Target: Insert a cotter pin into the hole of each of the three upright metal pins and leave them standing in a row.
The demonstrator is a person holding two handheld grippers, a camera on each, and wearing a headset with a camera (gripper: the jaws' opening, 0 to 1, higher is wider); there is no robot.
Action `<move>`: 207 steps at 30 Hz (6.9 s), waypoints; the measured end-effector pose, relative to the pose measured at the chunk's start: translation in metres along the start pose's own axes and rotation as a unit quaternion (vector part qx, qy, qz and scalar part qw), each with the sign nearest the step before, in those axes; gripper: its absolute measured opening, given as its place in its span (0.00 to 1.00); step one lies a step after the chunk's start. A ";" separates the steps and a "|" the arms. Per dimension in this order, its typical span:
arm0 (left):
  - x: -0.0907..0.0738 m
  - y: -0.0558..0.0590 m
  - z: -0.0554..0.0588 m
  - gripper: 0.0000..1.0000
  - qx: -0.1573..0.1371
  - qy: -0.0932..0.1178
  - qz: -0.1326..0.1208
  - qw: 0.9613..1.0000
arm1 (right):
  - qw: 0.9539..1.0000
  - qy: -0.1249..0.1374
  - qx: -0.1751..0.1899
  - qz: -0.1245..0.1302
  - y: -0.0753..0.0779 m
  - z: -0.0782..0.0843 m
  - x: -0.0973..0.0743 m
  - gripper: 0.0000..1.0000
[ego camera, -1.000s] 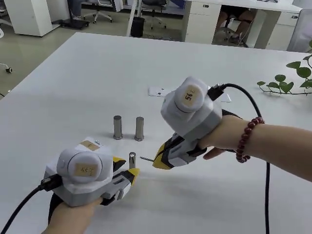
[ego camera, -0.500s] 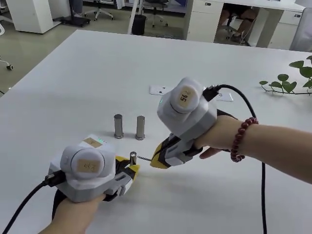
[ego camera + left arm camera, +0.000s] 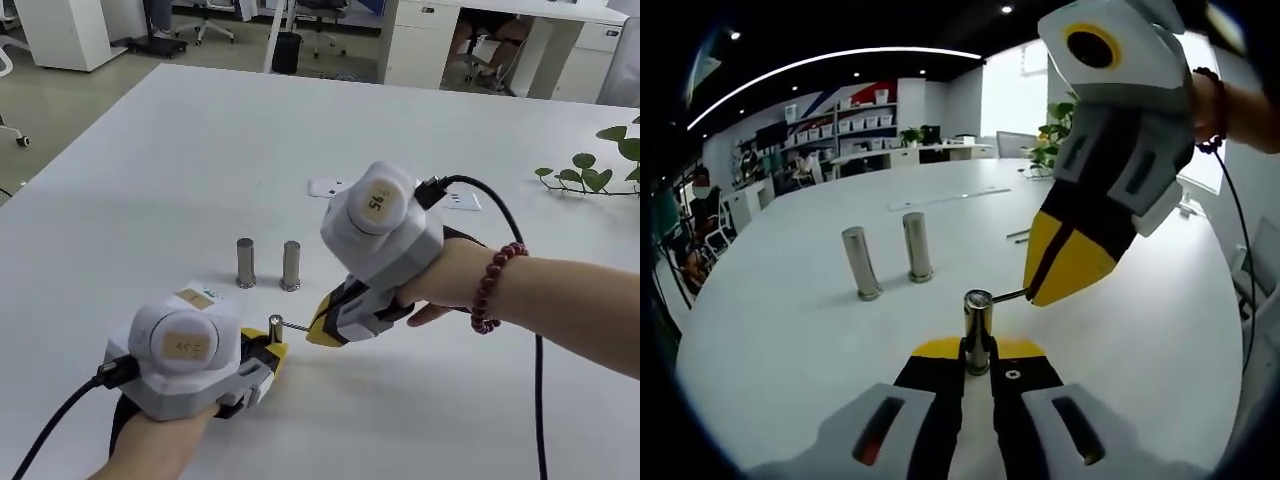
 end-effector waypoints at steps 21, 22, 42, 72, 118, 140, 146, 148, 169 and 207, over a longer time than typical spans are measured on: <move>0.001 0.000 0.001 0.06 0.008 -0.003 -0.003 1.000 | 0.998 0.009 -0.063 0.014 0.000 -0.013 0.007 0.00; 0.001 0.000 0.001 0.06 0.009 -0.003 -0.004 1.000 | 0.998 0.010 -0.064 0.014 0.000 -0.013 0.007 0.00; 0.002 -0.001 0.001 0.06 0.013 -0.005 -0.011 1.000 | 0.998 0.049 -0.033 0.025 0.005 -0.018 -0.003 0.03; 0.002 -0.002 0.001 0.06 0.011 -0.004 -0.017 1.000 | 0.996 0.073 0.030 0.033 0.008 -0.016 -0.003 0.05; -0.004 -0.030 -0.001 0.06 -0.002 0.001 -0.033 0.999 | 0.972 0.094 0.207 0.055 0.009 0.031 -0.018 0.20; -0.009 -0.030 0.005 0.22 -0.026 -0.001 -0.037 0.999 | 0.961 0.112 0.241 0.072 0.015 0.033 -0.019 0.22; -0.017 -0.030 0.001 0.33 -0.037 0.016 -0.038 0.998 | 0.955 0.135 0.247 0.091 0.026 0.027 -0.019 0.24; -0.019 -0.030 0.001 0.35 -0.045 0.023 -0.036 0.998 | 0.952 0.147 0.248 0.101 0.032 0.023 -0.019 0.24; -0.043 -0.027 -0.015 0.42 -0.002 0.043 -0.057 0.997 | 0.929 0.200 0.263 0.168 0.089 -0.024 0.024 0.23; -0.048 -0.014 -0.028 0.61 -0.014 0.098 -0.036 0.994 | 0.929 0.172 0.267 0.188 0.101 -0.024 0.058 0.08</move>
Point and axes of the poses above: the centre of the closed fingertips' face, and the gripper's own axes: x roughly forward along the fingers, y roughly to its right, z roughly out of its underside, the point moved 1 cm from there along -x, roughly backward along the fingers, and after that the axes turned 13 degrees about z, right-handed, at the moved point
